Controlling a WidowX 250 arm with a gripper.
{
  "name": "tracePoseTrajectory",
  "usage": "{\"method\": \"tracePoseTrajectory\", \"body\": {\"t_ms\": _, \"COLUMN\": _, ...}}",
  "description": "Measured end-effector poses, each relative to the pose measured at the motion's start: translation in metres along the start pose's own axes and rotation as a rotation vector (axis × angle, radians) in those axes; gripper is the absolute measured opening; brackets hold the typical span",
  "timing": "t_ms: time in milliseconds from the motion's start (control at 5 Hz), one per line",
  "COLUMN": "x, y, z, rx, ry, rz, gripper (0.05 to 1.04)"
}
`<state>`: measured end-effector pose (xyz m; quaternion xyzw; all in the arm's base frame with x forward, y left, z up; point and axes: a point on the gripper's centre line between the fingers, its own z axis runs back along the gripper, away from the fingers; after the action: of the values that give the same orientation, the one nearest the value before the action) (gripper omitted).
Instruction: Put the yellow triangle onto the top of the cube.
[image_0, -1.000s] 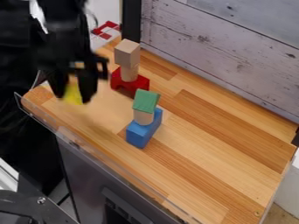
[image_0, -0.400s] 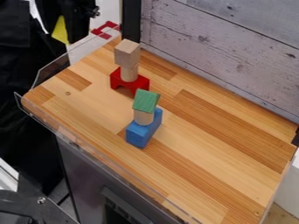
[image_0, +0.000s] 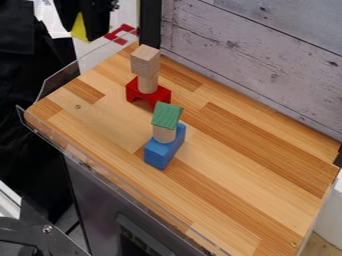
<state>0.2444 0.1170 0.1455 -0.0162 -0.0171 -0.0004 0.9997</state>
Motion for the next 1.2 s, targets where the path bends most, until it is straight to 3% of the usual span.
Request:
{"method": "tracePoseTrajectory", "body": {"t_ms": 200, "x": 0.013, "y": -0.013, "z": -0.004, "rx": -0.001, "ry": -0.004, "rz": -0.060, "gripper": 0.550}}
{"method": "tracePoseTrajectory", "body": {"t_ms": 600, "x": 0.038, "y": -0.024, "z": -0.016, "rx": 0.049, "ry": 0.012, "rz": -0.125, "gripper": 0.550}}
{"method": "tracePoseTrajectory", "body": {"t_ms": 1200, "x": 0.053, "y": -0.019, "z": -0.027, "rx": 0.014, "ry": 0.037, "rz": -0.093, "gripper": 0.550}}
